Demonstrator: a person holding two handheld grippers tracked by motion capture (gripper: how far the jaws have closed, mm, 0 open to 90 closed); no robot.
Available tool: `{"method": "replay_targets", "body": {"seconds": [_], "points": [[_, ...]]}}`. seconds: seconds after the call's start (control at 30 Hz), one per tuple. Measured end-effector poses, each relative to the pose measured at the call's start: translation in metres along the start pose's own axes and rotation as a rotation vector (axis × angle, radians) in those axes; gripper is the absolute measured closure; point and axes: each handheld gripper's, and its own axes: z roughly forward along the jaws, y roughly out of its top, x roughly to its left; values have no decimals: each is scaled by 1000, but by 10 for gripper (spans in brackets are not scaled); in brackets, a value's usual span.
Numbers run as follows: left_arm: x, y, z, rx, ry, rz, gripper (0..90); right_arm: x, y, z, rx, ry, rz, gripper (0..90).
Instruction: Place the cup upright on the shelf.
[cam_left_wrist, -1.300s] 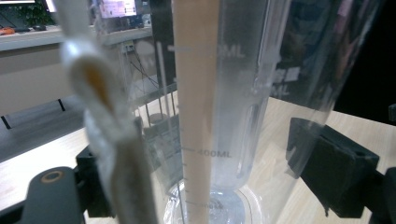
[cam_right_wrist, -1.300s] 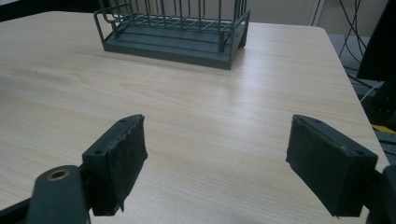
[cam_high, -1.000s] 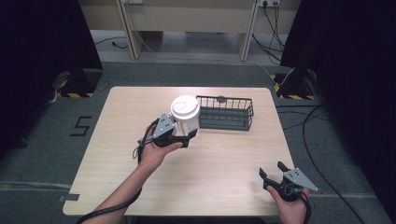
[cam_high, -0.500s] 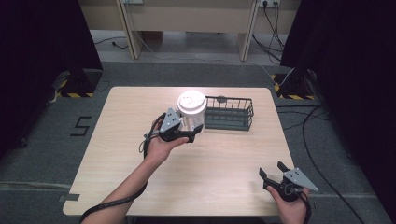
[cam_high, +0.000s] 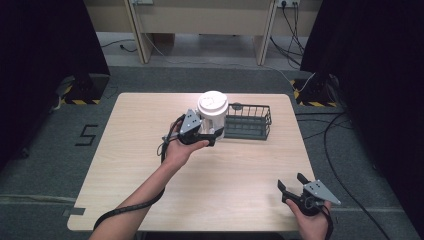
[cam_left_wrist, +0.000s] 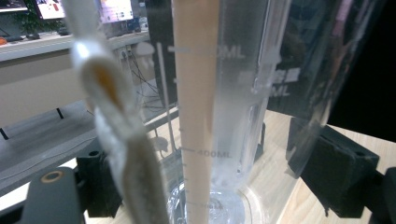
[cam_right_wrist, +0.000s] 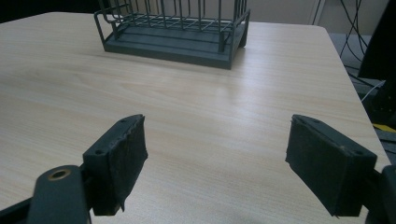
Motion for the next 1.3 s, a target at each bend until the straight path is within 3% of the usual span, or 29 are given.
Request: {"method": "replay_targets", "body": {"seconds": [0.03, 0.3, 1.3], "points": [[0, 1, 1, 1, 0, -1, 175, -1, 0, 0, -4, -2, -17, 207], [-2, 7, 13, 4, -5, 9, 175, -2, 0, 0, -4, -1, -19, 208], [5, 23, 60, 18, -1, 2, 175, -3, 0, 1, 1, 7, -5, 215]]}}
